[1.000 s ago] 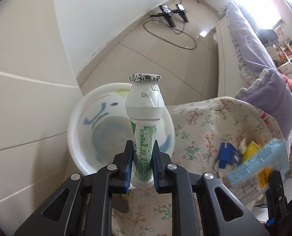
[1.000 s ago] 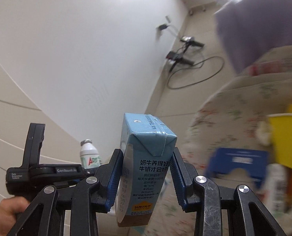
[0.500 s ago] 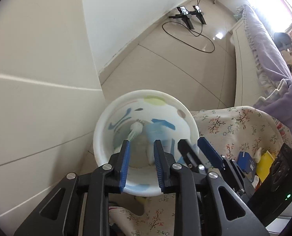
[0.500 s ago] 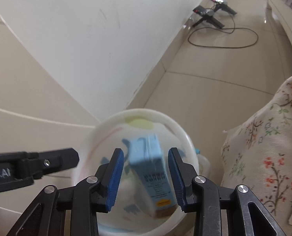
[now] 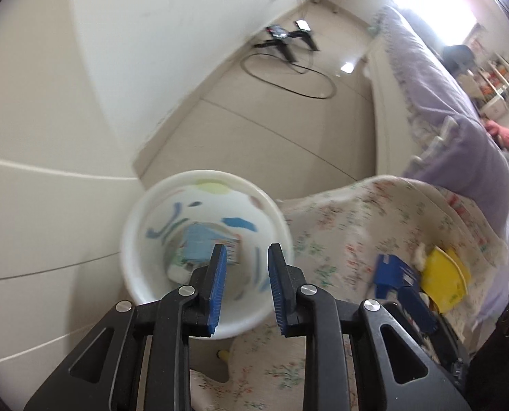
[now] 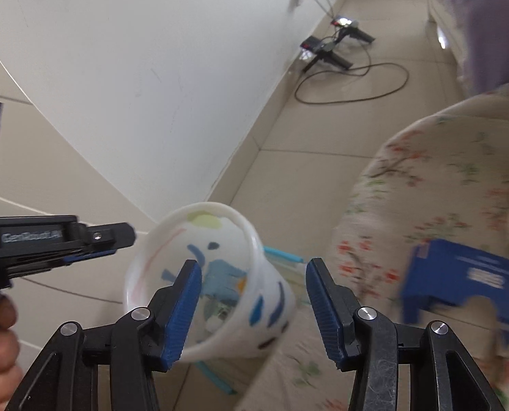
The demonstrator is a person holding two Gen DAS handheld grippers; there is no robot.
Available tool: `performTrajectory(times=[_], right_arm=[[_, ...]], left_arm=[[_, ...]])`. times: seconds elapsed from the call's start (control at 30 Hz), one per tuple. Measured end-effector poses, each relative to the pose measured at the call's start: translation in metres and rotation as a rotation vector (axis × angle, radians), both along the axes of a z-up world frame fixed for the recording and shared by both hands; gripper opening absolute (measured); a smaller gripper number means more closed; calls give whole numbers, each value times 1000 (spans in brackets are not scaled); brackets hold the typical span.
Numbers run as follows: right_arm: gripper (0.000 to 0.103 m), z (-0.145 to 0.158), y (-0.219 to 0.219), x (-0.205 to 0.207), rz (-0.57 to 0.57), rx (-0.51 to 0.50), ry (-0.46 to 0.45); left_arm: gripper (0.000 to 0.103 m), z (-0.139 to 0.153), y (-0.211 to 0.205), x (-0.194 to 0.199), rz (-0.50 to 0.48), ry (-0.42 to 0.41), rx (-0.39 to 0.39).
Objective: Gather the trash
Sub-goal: 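Carry both items over the white bin and open both tools to drop them, then grasp the blue tissue box with the left tool while the right tool grasps crumpled tissue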
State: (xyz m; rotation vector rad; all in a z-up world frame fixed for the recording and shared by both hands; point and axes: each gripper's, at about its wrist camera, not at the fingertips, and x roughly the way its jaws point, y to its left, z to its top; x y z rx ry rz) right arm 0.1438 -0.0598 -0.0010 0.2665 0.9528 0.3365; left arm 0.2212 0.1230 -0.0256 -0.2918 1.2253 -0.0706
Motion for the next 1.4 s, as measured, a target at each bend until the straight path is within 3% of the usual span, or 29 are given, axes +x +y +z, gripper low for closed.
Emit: performTrajectory(times=[0.23, 0.3, 0.4, 0.53, 0.67, 0.83, 0.9, 1.0, 1.17, 1.27, 1.4], right_arm=[[57, 89, -95, -52, -68, -47, -102], [63, 108, -128, -64, -113, -57, -119], [67, 118, -170, -78, -186, -95, -121], [67, 92, -225, -94, -298, -49, -48], [67, 51, -250, -95, -371, 46, 108], [67, 42, -255, -97, -375, 81, 155], [67, 36, -255, -94, -367, 106, 176], [67, 31, -252, -94, -361, 125, 211], [67, 26, -252, -95, -357, 124, 233], [67, 26, -254, -96, -356, 126, 236], [67, 26, -254, -96, -357, 129, 243]], left_arm=[[27, 19, -68, -18, -160, -77, -13], [27, 20, -91, -25, -215, -91, -34], [27, 21, -127, -37, -295, -118, -5], [27, 12, -169, -52, -418, -141, 56], [27, -6, -194, -52, -470, -99, 67], [30, -27, -201, -32, -407, -5, -41], [41, -35, -201, -25, -373, 26, -82], [46, -46, -207, -20, -352, 63, -106], [47, -60, -216, -16, -326, 100, -20], [47, -57, -215, -14, -310, 63, 46], [50, -57, -233, -15, -415, 26, 152]])
